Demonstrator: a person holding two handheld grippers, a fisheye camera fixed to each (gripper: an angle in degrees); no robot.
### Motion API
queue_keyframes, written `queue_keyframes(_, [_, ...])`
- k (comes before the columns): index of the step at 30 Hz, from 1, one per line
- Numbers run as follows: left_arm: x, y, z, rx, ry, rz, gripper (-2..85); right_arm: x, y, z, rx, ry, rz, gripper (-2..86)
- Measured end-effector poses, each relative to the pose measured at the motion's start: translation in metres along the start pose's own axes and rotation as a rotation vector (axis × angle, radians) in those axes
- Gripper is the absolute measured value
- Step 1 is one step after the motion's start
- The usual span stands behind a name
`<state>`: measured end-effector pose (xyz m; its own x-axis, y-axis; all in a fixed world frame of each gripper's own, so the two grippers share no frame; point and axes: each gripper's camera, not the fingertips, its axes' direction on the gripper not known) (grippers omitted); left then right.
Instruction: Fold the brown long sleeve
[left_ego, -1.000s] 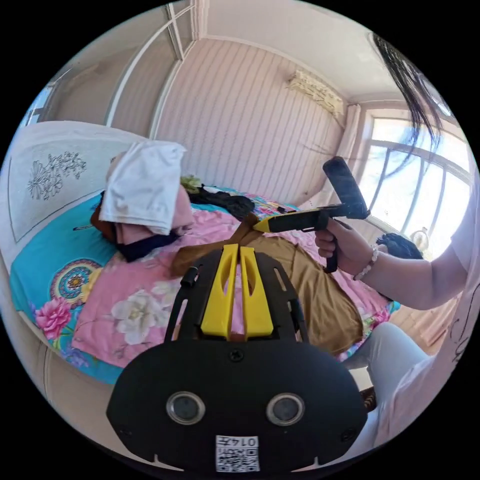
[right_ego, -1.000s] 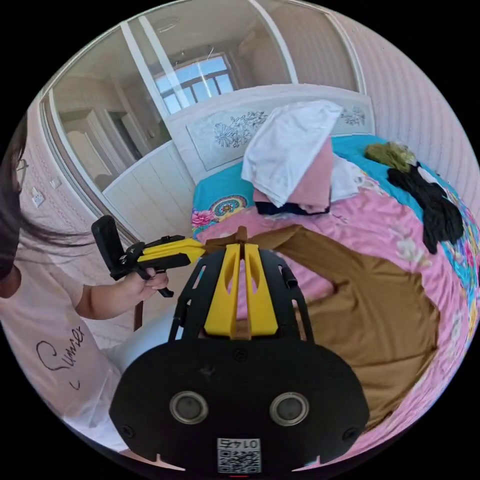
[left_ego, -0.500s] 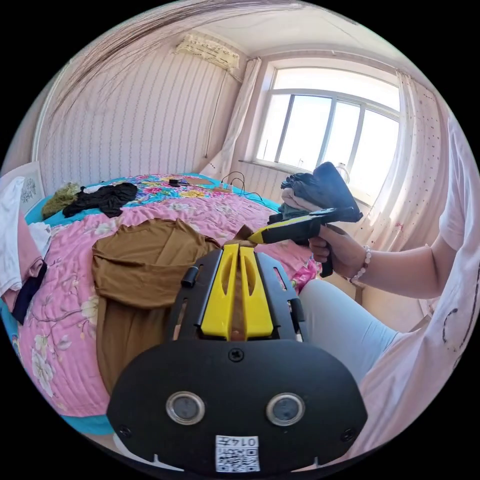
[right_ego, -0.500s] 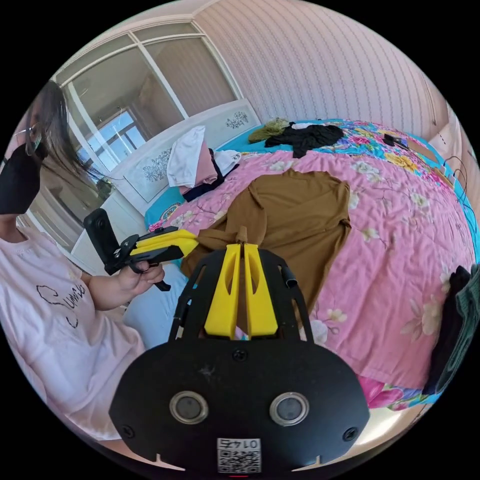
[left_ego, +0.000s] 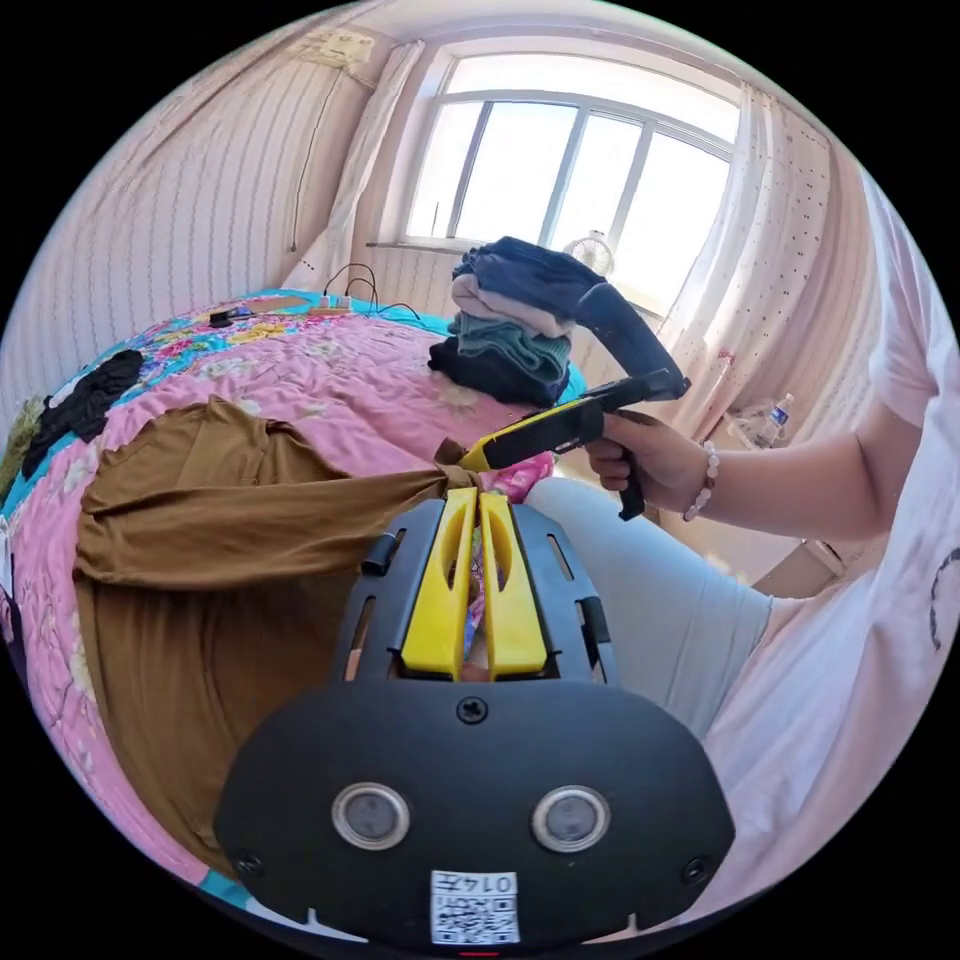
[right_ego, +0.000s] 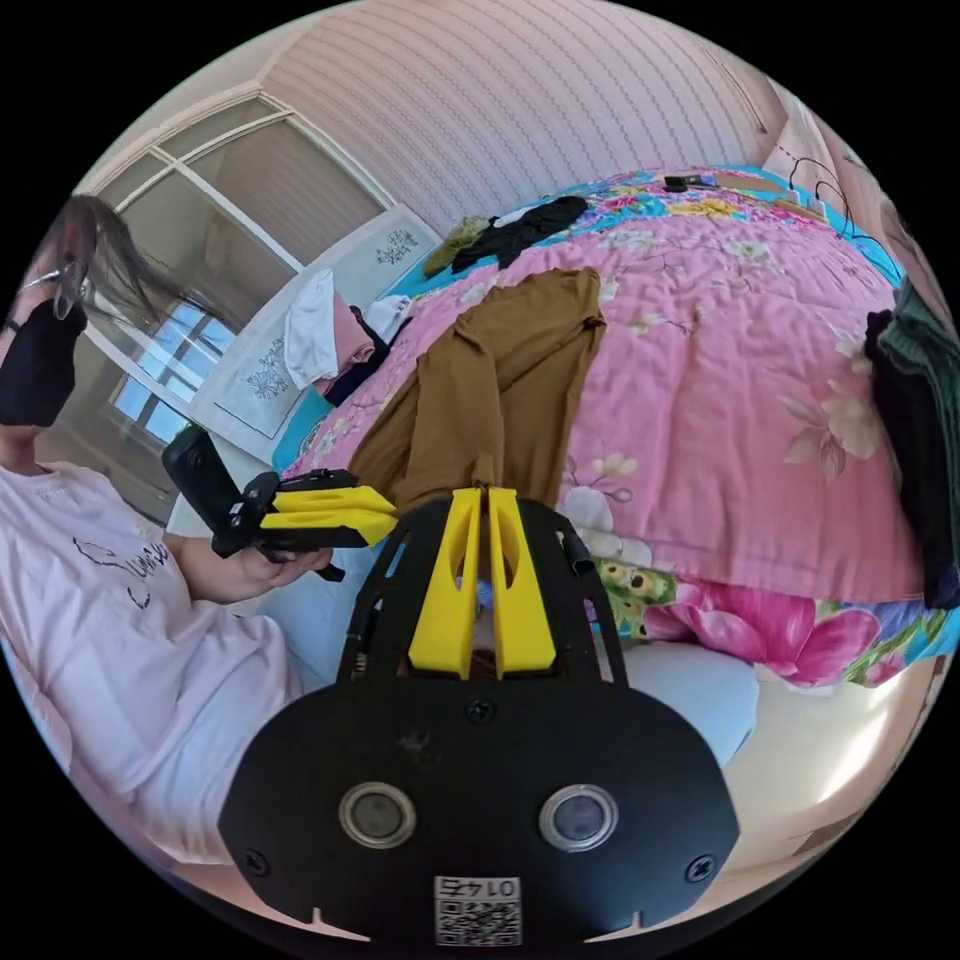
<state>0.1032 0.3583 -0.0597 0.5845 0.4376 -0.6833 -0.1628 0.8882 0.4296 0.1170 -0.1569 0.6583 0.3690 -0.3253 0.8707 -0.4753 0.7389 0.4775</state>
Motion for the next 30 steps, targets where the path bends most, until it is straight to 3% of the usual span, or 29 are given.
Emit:
queue_keyframes(4, [-0.023,0.030,0.052,-0.133,0.056,-0.052,-0.8,0.041,0.001,0.049,-0.283,0.058,0.146,0.9])
queue_keyframes(7, [-0.045,0.050,0.045,-0.144,0.064,-0.073,-0.5,0.047,-0.006,0.055,-0.357,0.175,0.141,1.2])
queue_keyframes(9, [-0.070,0.059,0.029,-0.136,-0.009,-0.086,-0.3,0.039,-0.027,0.060,-0.350,0.235,0.067,1.4])
queue_keyframes(12, [-0.146,0.070,-0.003,-0.130,-0.313,-0.130,0.0,0.012,-0.097,0.092,-0.310,0.238,-0.144,2.0])
queue_keyframes(14, [-0.236,0.077,-0.023,-0.146,-0.501,-0.253,1.2,-0.022,-0.170,0.134,-0.233,0.151,-0.307,3.0])
queue_keyframes(17, [-0.338,0.081,-0.039,-0.135,-0.606,-0.413,3.5,-0.062,-0.261,0.203,-0.166,0.062,-0.444,5.0])
queue_keyframes(24, [-0.467,0.082,-0.002,-0.197,-0.527,-0.522,7.2,-0.085,-0.392,0.383,-0.339,0.095,-0.433,9.7])
queue_keyframes(28, [-0.496,0.088,0.015,-0.227,-0.479,-0.469,1.3,-0.089,-0.420,0.454,-0.437,0.305,-0.491,11.3])
queue_keyframes(30, [-0.505,0.091,0.011,-0.218,-0.476,-0.476,-0.2,-0.082,-0.432,0.468,-0.480,0.309,-0.496,10.6])
